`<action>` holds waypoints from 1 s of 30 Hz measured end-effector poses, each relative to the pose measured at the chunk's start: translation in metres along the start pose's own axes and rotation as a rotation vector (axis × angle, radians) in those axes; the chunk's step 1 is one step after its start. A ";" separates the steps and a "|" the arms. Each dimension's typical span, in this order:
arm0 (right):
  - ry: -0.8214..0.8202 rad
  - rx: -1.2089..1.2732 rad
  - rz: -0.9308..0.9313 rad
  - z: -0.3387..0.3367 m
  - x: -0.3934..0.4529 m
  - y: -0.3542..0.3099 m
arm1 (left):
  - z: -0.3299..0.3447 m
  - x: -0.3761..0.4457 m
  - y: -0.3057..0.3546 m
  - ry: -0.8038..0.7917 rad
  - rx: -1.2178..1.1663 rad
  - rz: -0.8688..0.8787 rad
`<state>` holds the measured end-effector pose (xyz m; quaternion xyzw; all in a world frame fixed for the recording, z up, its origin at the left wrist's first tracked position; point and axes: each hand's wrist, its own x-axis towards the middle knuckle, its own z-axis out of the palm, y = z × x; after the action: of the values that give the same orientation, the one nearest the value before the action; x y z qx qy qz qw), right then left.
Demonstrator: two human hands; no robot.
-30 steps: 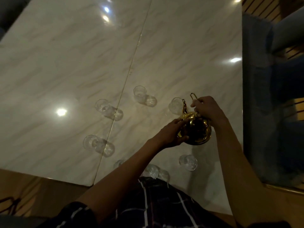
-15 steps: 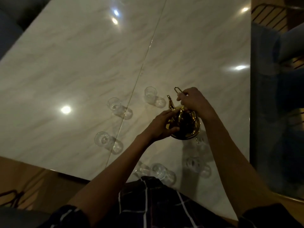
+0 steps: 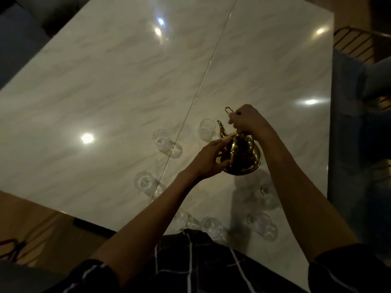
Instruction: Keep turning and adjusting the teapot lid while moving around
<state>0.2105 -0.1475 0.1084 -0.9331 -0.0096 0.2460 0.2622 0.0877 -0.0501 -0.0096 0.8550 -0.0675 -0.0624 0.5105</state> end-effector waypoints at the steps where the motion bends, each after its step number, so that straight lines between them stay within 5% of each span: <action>1: -0.004 -0.003 0.010 0.001 0.002 -0.002 | -0.002 0.000 -0.001 -0.006 0.005 -0.002; 30: -0.047 -0.032 0.042 -0.013 -0.005 -0.017 | -0.012 0.002 0.006 -0.057 0.008 0.042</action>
<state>0.2140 -0.1393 0.1286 -0.9311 -0.0001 0.2733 0.2416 0.0913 -0.0427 0.0011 0.8533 -0.1004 -0.0757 0.5061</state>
